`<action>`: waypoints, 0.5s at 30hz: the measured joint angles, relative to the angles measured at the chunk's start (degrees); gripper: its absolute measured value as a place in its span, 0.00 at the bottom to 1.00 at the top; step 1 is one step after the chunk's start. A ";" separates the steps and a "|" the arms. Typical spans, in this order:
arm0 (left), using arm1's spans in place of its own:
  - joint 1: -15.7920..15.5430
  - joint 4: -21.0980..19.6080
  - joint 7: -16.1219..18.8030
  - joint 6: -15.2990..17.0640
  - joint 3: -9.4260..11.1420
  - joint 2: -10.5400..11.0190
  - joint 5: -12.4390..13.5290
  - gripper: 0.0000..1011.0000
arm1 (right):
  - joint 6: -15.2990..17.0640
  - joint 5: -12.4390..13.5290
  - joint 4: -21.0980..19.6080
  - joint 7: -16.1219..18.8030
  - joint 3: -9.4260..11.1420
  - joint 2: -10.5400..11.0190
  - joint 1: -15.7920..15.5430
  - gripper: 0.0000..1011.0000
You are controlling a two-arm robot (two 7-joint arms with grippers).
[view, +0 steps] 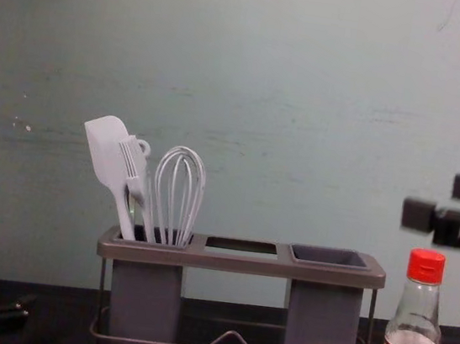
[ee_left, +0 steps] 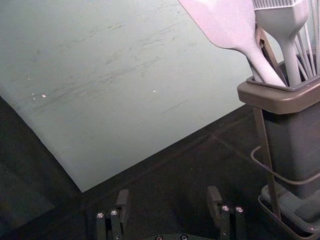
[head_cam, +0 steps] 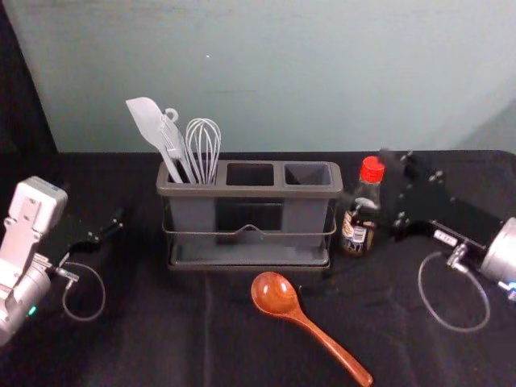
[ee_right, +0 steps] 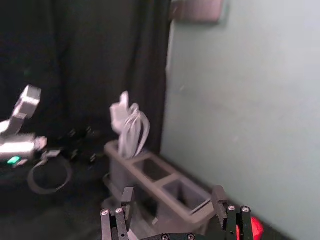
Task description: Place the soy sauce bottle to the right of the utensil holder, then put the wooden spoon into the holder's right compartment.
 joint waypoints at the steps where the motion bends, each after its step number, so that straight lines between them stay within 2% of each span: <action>1: 0.00 0.00 0.00 0.00 0.00 0.00 0.00 1.00 | 1.61 0.27 -0.31 0.12 -0.45 0.42 0.26 0.99; 2: 0.00 0.00 0.00 0.00 0.00 0.00 0.00 1.00 | 4.74 0.69 -0.94 0.26 -1.36 1.18 0.89 0.99; 4: 0.00 0.00 0.00 0.00 0.00 0.00 0.00 1.00 | 8.37 0.87 -1.66 0.26 -2.60 1.99 1.79 0.99; 5: 0.00 0.00 0.00 0.00 0.00 0.00 0.00 1.00 | 11.86 1.01 -2.28 0.22 -3.83 2.68 2.76 0.99; 7: 0.00 0.00 0.00 0.00 0.00 0.00 0.00 1.00 | 14.85 1.09 -2.70 0.22 -5.11 3.17 3.74 0.99; 8: 0.00 0.00 0.00 0.00 0.00 0.00 0.00 1.00 | 17.83 1.01 -3.05 0.12 -6.55 3.56 4.87 0.99; 10: 0.00 0.00 0.00 0.00 0.00 0.00 0.00 1.00 | 20.69 0.69 -3.23 -0.10 -8.16 3.75 6.14 0.99; 11: 0.00 0.00 0.00 0.00 0.00 0.00 0.00 1.00 | 23.26 0.21 -3.24 -0.27 -9.73 3.78 7.40 0.99; 14: 0.00 0.00 0.00 0.00 0.00 0.00 0.00 1.00 | 27.09 -0.54 -2.95 -0.65 -12.28 3.58 9.55 0.99; 15: 0.00 0.00 0.00 0.00 0.00 0.00 0.00 1.00 | 30.11 -1.03 -2.52 -0.97 -13.92 3.32 11.02 0.99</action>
